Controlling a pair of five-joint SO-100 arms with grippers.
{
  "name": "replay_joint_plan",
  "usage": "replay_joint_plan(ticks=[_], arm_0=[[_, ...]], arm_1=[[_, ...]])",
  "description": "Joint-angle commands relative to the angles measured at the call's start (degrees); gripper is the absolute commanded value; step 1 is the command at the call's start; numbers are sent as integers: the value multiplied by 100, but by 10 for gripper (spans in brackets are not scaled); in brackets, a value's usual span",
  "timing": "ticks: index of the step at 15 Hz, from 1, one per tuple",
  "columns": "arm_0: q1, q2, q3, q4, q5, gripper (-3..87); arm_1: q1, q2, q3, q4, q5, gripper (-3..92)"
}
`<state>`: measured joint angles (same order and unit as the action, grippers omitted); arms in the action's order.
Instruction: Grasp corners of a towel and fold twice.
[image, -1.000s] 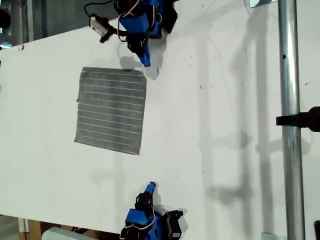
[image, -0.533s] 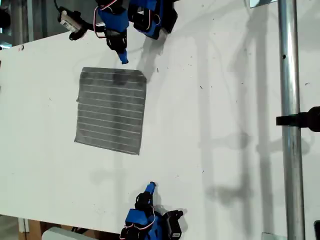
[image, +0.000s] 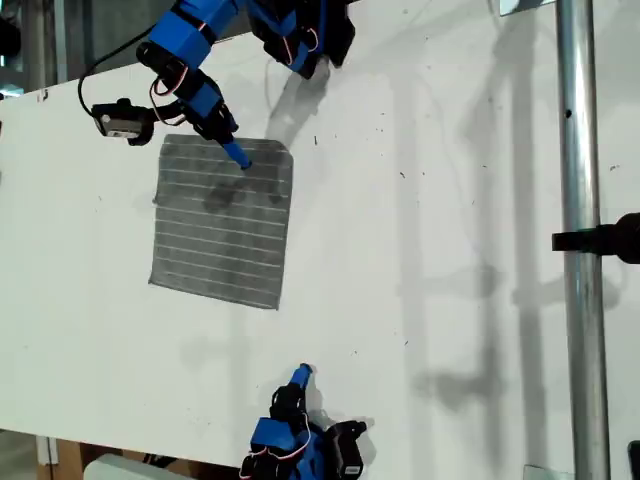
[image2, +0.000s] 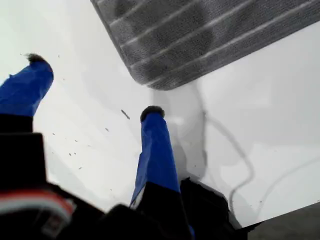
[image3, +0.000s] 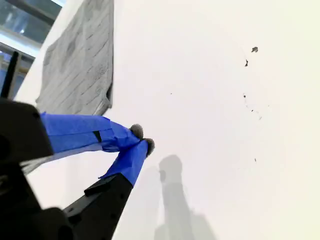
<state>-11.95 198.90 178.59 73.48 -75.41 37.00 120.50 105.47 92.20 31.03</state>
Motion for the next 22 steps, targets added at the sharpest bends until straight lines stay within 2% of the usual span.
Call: replay_joint_plan(ticks=[1,5,8,10,12,15,18,20,22], arm_0=[[9,18,18,18,-62,-26],[9,18,18,18,-62,-26],[26,18,18,18,-70,-26],[35,18,18,18,-88,-26],[35,18,18,18,-114,-26],[35,18,18,18,-149,-26],[70,18,-53,26,-431,-26],[105,-220,-738,-149,-492,-27],[-70,-2953,-2812,-492,44,-28]], arm_1=[[-26,0,123,-325,-105,387],[211,-642,1802,-2153,-255,377],[387,-1635,1942,-2988,-448,362],[448,-2232,1890,-3331,-510,316],[387,-2681,1705,-3366,-562,238],[281,-3023,1406,-3261,-554,-2],[53,-2865,1494,-3393,-448,-2],[18,-2874,1503,-3428,-439,-2],[26,-2874,1512,-3445,-431,-2]])
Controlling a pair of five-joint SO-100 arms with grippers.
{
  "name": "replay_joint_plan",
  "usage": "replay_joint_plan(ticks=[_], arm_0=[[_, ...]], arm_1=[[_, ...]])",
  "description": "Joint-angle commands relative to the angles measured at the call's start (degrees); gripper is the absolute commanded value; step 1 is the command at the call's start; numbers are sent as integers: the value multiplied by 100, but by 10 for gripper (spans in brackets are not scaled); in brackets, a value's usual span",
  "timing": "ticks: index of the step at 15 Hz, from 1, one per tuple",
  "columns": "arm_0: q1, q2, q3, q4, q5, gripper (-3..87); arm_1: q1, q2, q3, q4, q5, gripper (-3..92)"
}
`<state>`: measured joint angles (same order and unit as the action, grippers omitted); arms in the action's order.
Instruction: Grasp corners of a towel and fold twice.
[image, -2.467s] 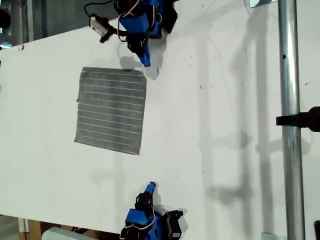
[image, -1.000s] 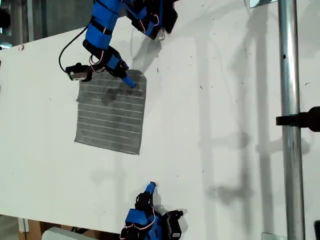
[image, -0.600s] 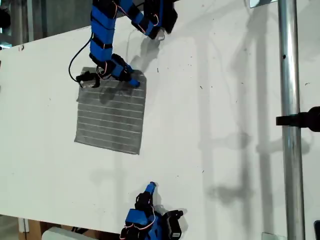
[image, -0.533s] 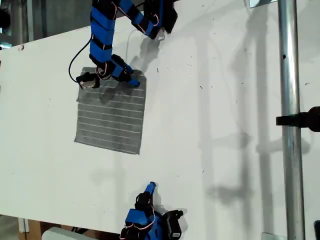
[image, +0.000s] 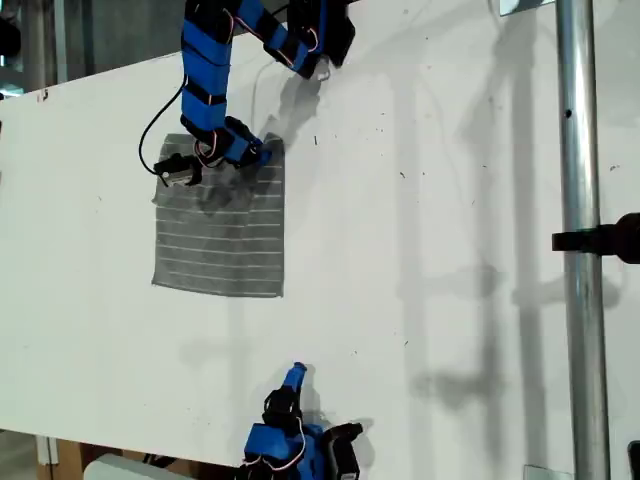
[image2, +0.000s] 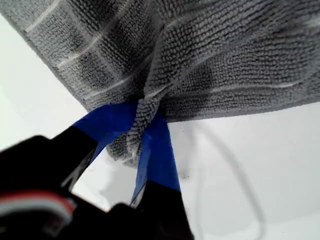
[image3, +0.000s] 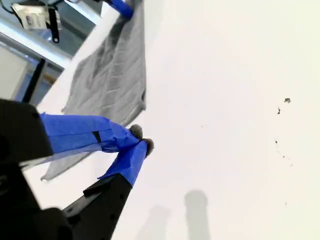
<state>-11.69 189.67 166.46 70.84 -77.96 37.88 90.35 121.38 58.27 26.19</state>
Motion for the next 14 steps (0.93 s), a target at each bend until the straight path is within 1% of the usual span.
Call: replay_joint_plan(ticks=[1,2,3,6,8,9,10,11,12,14], arm_0=[[-255,-3489,-2698,-308,738,-28],[-396,-4456,-3480,-562,1336,-27],[-563,-5449,-4307,-501,1775,-27],[-896,-8147,-6662,-9,3015,-27],[-1028,-9510,-8016,308,3779,-27],[-1081,-9984,-8534,369,4122,-20],[-1116,-10283,-8921,378,4421,129],[-1169,-10433,-9044,308,4175,366],[-1292,-10635,-9352,325,4579,370],[-1547,-11136,-9976,510,4983,374]], arm_1=[[-70,141,-79,-62,53,-2],[-70,141,-70,-62,53,-2],[-79,141,-53,-70,53,-2],[-88,141,-35,-88,62,-2],[-70,149,-18,-88,62,-2],[-70,149,-9,-97,70,-2],[-79,149,-9,-97,79,-2],[-88,149,9,-97,97,-2],[-105,158,18,-97,105,-2],[-114,185,44,-105,114,-2]])
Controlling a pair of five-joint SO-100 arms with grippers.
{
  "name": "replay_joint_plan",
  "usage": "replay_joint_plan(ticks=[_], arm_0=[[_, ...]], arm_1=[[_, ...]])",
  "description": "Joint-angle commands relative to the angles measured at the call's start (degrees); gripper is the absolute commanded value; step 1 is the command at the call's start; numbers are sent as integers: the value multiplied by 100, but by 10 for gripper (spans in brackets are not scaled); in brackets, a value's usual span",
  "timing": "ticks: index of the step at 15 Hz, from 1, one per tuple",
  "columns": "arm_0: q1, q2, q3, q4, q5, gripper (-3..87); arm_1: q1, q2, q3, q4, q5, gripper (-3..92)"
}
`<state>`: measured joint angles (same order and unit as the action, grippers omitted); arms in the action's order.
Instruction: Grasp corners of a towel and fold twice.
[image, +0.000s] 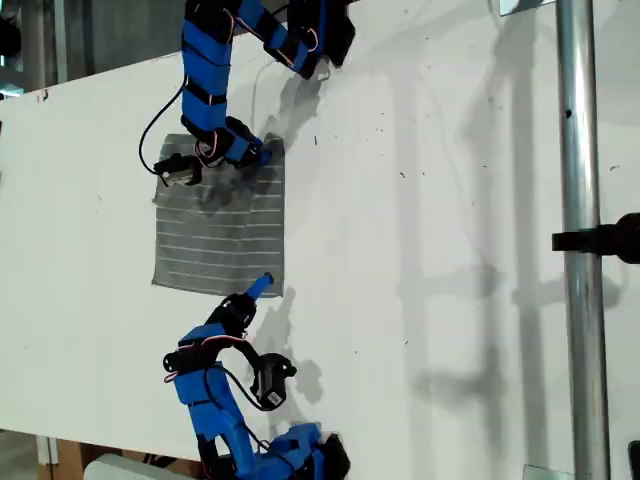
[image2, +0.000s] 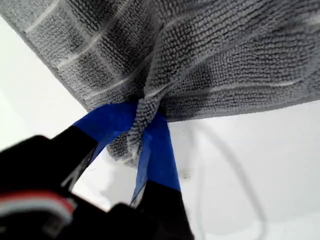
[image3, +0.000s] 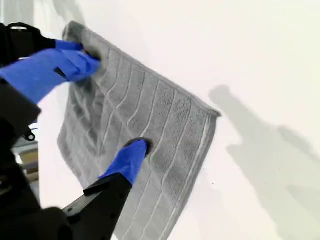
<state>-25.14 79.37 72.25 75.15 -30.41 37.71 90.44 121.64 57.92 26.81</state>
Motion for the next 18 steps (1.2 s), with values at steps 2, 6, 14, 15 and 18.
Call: replay_joint_plan(ticks=[2,6,14,15,18], arm_0=[[-360,-782,-888,26,457,346],[-439,-2522,-1740,-141,308,327],[-712,-3322,-2259,-185,-316,-12],[-668,-3313,-2250,-105,-404,-26],[-598,-3146,-2215,352,-606,-28]], arm_1=[[-97,202,44,-88,53,-2],[-88,272,105,-114,62,-2],[-70,396,202,-176,62,-2],[-53,396,202,-176,62,-2],[-53,422,211,-176,62,-2]])
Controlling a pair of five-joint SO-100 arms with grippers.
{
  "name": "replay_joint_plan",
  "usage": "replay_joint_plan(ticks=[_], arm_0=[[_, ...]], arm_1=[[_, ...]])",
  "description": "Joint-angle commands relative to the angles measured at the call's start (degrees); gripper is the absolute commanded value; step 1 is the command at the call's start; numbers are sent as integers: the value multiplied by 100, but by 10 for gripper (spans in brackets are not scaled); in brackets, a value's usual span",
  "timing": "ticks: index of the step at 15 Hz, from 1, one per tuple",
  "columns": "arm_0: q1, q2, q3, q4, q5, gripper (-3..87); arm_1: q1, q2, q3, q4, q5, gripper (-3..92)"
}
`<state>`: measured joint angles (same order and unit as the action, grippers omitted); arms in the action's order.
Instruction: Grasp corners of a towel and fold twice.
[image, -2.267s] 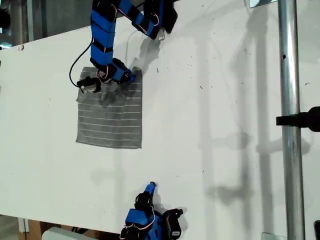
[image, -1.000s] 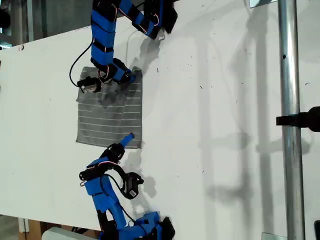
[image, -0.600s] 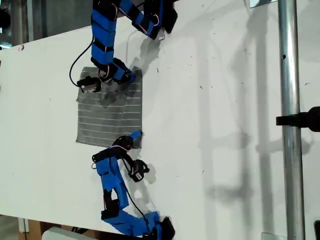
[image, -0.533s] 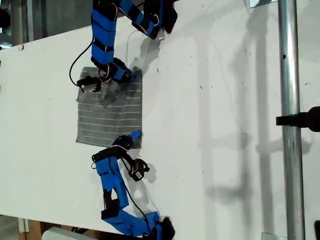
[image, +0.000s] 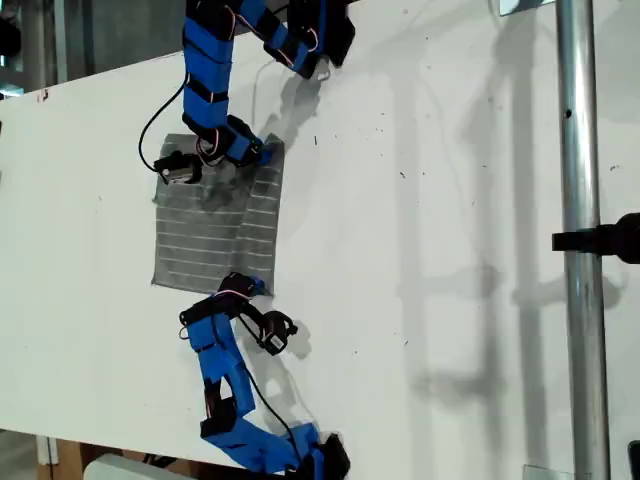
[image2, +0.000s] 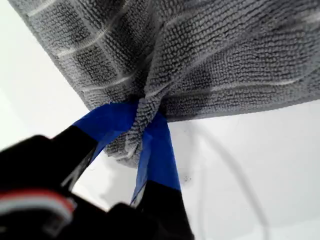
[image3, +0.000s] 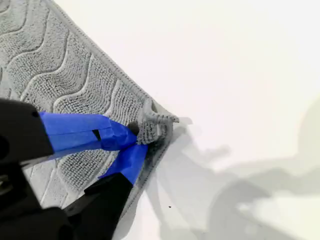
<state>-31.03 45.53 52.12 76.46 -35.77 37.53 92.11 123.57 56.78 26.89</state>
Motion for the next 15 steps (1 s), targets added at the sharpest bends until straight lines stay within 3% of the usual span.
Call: replay_joint_plan(ticks=[1,5,10,15], arm_0=[[114,237,-211,220,-105,-29],[932,967,-167,413,-413,-29],[2188,2628,773,677,-1107,-29],[3226,4737,3744,-360,-2417,-29]], arm_1=[[-35,272,26,-62,53,-2],[-510,1213,387,316,519,-2],[-2487,4192,782,1670,2312,-3],[-4377,4790,1230,1257,3735,-3]])
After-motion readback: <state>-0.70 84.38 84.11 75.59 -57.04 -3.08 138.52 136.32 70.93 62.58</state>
